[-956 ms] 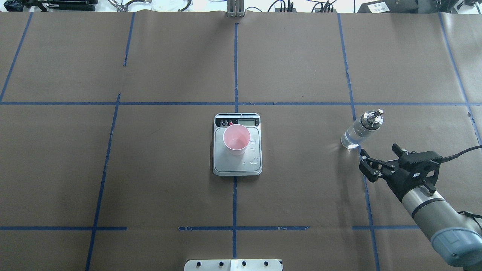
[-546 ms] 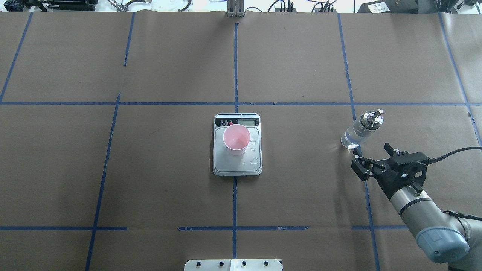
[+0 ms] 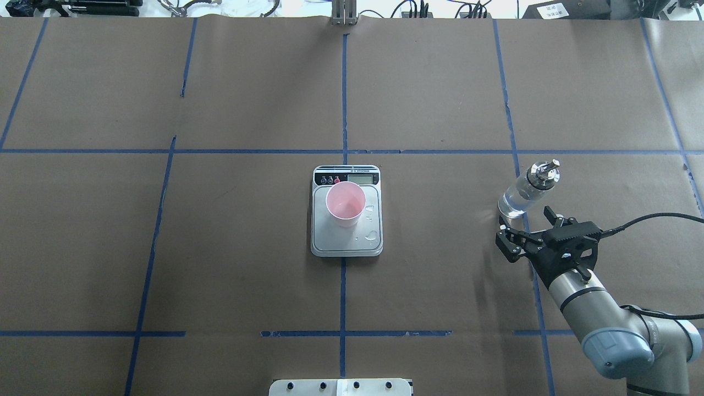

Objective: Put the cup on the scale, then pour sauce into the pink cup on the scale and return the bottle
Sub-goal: 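Move the right gripper toward the glass sauce bottle, then close the right gripper around the glass sauce bottle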

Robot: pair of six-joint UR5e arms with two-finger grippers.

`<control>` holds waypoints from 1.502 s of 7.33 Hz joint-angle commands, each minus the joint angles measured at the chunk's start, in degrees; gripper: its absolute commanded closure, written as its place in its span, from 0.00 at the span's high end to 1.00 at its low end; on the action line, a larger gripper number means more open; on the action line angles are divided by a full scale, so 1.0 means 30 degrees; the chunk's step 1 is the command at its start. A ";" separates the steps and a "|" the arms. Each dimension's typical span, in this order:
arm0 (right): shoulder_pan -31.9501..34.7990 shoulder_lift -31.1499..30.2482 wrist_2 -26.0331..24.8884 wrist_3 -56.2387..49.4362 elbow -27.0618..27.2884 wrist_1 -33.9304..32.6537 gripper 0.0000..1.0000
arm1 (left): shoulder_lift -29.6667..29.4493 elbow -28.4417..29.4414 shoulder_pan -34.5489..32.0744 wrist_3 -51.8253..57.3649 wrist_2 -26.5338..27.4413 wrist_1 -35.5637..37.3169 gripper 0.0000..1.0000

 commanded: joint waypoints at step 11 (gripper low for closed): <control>0.1971 0.1731 0.0445 -0.1156 -0.1535 0.0002 1.00 | -0.0046 -0.0024 -0.0029 -0.0040 0.0000 0.0029 1.00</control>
